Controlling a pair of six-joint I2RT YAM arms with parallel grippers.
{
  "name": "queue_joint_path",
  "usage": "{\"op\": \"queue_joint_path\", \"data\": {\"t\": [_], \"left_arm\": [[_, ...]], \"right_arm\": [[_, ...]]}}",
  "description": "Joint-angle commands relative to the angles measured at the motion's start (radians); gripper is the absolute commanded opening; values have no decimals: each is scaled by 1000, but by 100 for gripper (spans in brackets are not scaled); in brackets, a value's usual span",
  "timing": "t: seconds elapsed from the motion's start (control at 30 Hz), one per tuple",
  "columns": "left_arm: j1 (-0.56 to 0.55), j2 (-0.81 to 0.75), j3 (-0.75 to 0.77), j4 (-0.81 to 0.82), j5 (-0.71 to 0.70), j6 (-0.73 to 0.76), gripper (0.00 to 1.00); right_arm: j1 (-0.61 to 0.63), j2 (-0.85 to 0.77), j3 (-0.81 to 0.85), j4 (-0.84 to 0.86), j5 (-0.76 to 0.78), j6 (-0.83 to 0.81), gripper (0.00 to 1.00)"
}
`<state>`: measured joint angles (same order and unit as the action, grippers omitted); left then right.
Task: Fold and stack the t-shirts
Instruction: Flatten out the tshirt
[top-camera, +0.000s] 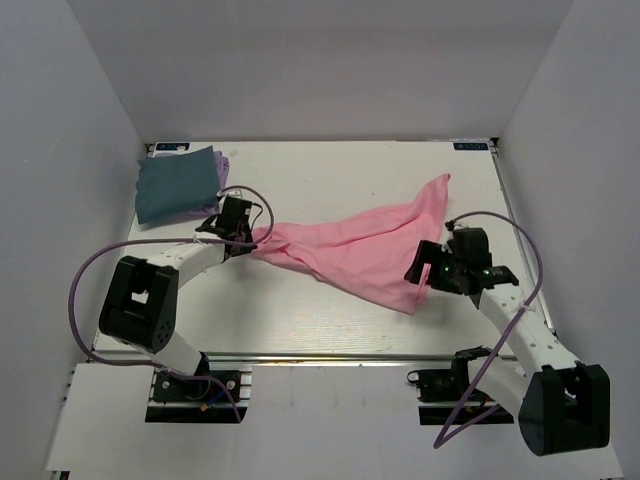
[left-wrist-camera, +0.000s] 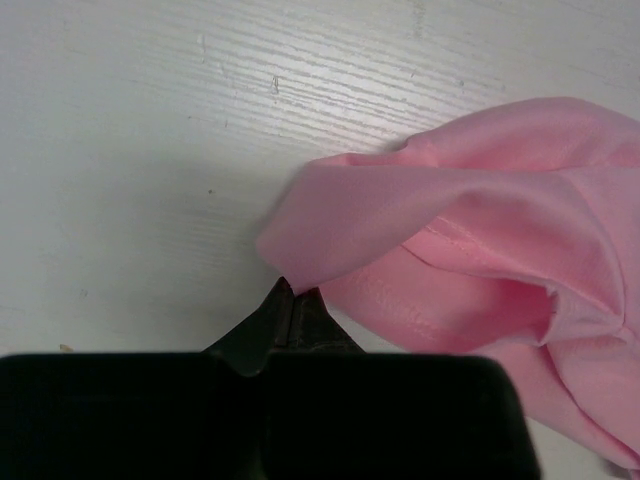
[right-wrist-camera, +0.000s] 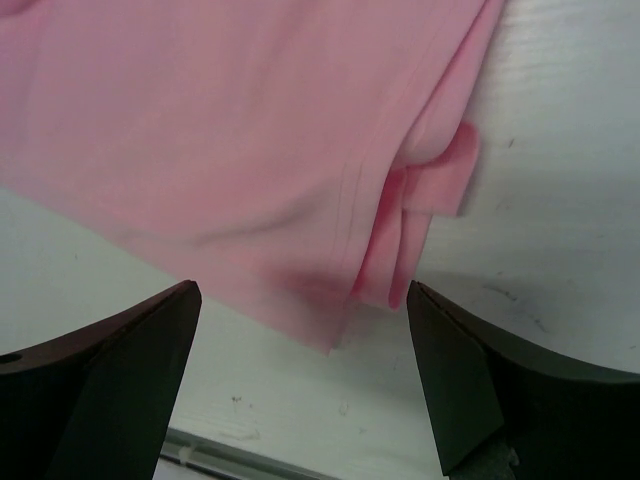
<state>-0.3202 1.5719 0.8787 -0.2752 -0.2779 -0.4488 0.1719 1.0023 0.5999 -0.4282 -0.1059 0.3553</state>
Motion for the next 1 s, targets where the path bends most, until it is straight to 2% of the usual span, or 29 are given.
{"op": "queue_joint_path", "data": {"t": [0.0,0.2,0.47,0.63,0.87,0.97], "left_arm": [[1,-75,-30,28,13,-16,0],[1,-85,-40,28,13,-25,0],[1,-85,-40,10,3,-25,0],[1,-85,-40,10,3,-34,0],[1,-85,-40,10,3,-34,0],[1,-85,-40,10,3,-34,0]], "right_arm": [[0,-30,-76,51,-154,51,89],[3,5,-169,166,-215,82,89],[1,65,-178,221,-242,85,86],[1,33,-163,212,-249,88,83],[0,15,-132,170,-178,77,82],[-2,16,-134,187,-195,89,75]]}}
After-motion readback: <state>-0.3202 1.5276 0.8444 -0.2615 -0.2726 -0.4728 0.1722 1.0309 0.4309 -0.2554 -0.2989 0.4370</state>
